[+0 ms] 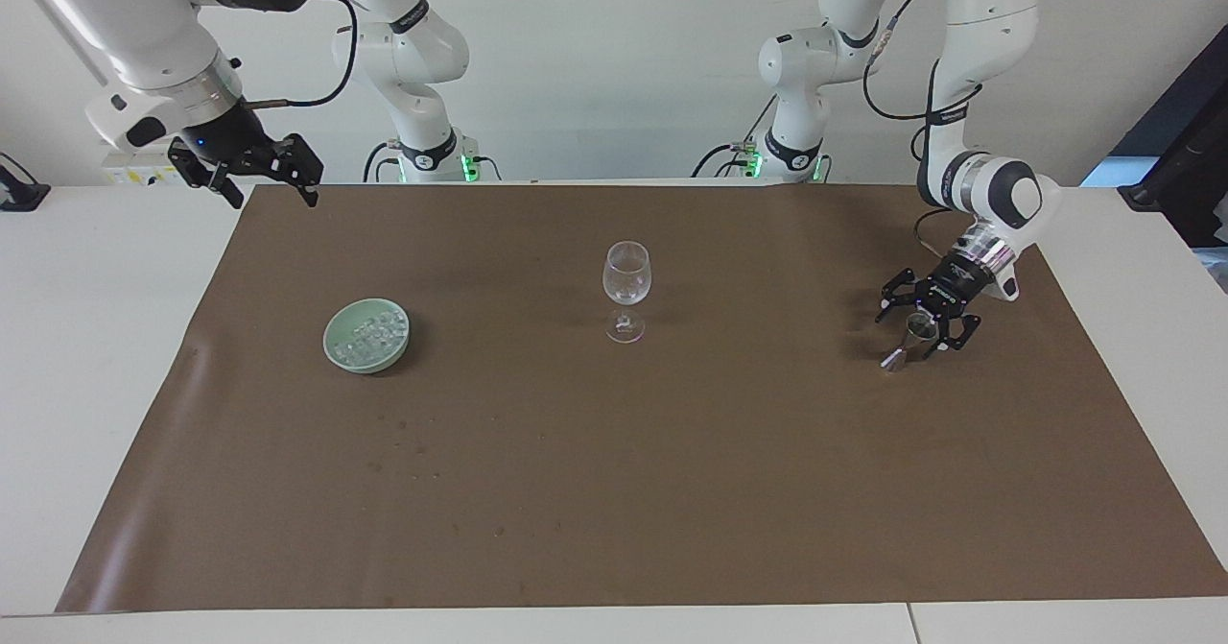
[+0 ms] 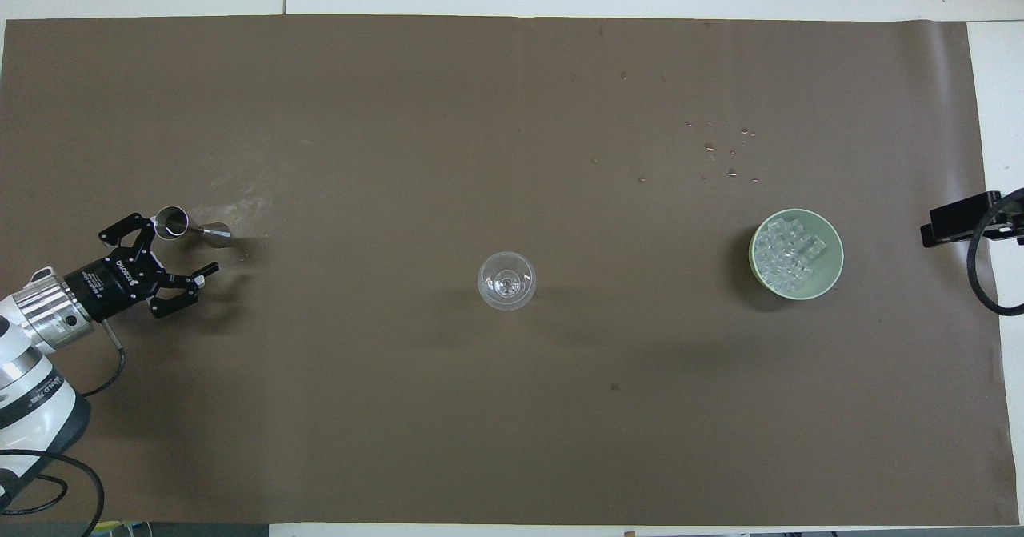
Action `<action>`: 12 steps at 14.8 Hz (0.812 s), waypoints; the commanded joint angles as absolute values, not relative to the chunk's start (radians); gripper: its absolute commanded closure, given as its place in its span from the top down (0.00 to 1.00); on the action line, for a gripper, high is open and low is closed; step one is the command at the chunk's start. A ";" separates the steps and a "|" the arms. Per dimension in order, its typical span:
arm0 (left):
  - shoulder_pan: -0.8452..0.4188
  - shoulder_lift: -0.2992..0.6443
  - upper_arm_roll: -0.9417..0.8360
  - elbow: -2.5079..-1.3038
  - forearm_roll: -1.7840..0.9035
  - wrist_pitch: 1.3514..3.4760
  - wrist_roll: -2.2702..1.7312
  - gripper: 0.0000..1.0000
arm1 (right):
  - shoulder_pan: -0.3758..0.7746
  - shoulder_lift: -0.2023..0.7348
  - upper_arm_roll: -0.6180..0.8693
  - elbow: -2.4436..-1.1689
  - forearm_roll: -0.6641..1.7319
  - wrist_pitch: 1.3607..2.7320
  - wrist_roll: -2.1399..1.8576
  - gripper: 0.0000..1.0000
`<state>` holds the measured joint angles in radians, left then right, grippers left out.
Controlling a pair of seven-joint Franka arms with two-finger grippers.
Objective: Pour wine and add ice with both arms
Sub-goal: 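Close the left gripper around the silver bottle and lift it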
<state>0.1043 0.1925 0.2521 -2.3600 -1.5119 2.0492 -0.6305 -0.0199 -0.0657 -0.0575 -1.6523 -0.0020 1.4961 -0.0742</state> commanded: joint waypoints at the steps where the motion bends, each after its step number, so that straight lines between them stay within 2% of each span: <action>1: 0.063 0.176 0.256 -2.370 -1.566 2.098 -0.618 1.00 | -0.028 -0.072 -0.054 -1.663 0.011 1.502 -0.063 1.00; 6: 0.057 0.176 0.256 -2.365 -1.568 2.102 -0.618 0.99 | -0.028 -0.072 -0.054 -1.663 0.011 1.502 -0.063 1.00; 8: 0.058 0.176 0.256 -2.365 -1.568 2.100 -0.618 0.87 | -0.028 -0.072 -0.054 -1.663 0.011 1.502 -0.063 1.00; 10: 0.058 0.176 0.258 -2.365 -1.568 2.100 -0.617 0.81 | -0.028 -0.072 -0.054 -1.663 0.011 1.502 -0.063 1.00; 11: 0.060 0.176 0.258 -2.365 -1.569 2.102 -0.618 0.72 | -0.028 -0.072 -0.054 -1.664 0.011 1.502 -0.063 1.00; 12: 0.064 0.176 0.258 -2.364 -1.569 2.105 -0.618 0.53 | -0.028 -0.072 -0.054 -1.664 0.011 1.502 -0.063 1.00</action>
<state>0.0693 0.1925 0.2525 -2.3564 -1.5495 2.0838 -0.6279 -0.0199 -0.0657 -0.0575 -1.6523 -0.0020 1.4961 -0.0742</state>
